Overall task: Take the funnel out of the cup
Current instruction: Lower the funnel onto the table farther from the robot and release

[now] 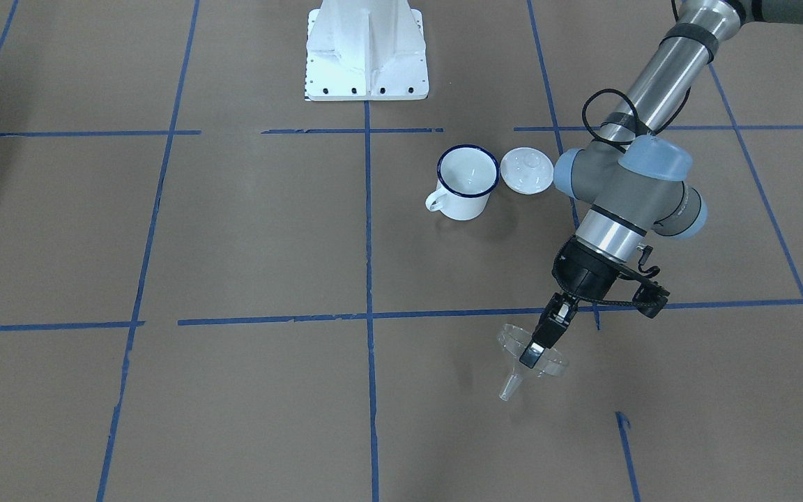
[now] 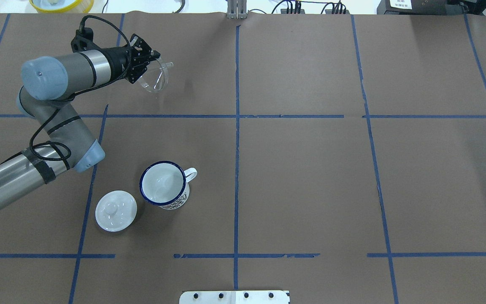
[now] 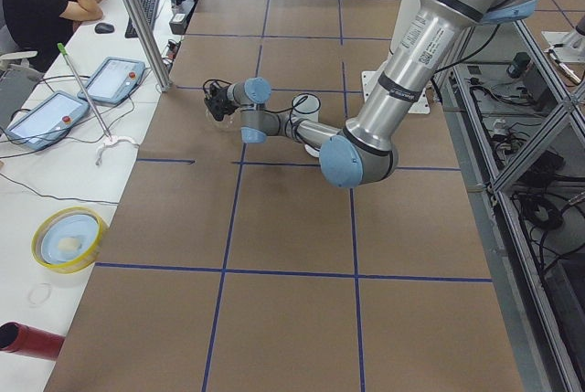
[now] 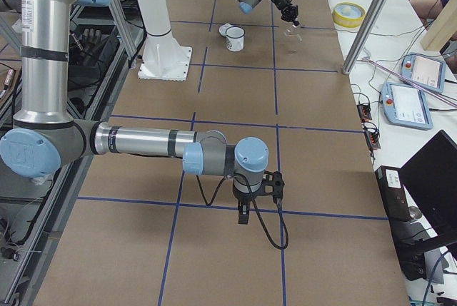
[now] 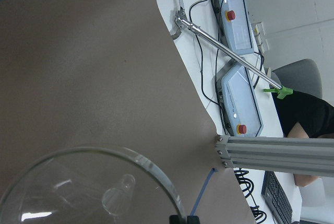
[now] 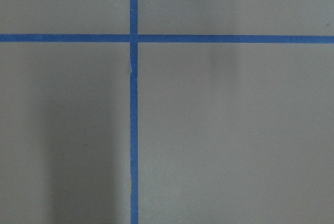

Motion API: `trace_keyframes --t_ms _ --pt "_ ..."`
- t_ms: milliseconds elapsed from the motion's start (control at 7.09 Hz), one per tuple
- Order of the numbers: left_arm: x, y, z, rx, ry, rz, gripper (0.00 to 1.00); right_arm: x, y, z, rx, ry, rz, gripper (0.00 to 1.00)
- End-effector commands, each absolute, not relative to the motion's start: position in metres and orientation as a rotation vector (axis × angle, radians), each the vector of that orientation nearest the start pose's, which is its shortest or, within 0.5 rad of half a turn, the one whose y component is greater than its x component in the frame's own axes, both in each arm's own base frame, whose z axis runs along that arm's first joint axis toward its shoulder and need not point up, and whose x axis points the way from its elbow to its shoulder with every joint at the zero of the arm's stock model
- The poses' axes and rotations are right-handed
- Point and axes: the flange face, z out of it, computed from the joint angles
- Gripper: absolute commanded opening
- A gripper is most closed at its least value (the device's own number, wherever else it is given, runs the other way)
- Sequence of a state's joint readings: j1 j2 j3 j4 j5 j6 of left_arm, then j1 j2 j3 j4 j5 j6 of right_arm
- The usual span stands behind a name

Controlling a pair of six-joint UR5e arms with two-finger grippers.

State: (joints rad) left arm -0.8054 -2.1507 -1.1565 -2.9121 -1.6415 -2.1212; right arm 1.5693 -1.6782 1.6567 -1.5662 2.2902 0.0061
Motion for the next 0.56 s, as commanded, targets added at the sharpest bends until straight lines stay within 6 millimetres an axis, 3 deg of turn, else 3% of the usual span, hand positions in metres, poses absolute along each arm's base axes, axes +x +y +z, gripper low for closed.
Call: trace_keyframes --t_ms 0,423 --pt "0.4234 -0.6052 0.3764 0.119 1.591 -1.022 0.00 0.0670 -0.4450 0.6708 -0.020 -0.719 0.011 1.00" --pt "0.4310 -0.6025 0.3857 0.100 1.588 -1.035 0.00 0.0670 -0.4451 0.6701 -0.019 -0.719 0.010 1.00"
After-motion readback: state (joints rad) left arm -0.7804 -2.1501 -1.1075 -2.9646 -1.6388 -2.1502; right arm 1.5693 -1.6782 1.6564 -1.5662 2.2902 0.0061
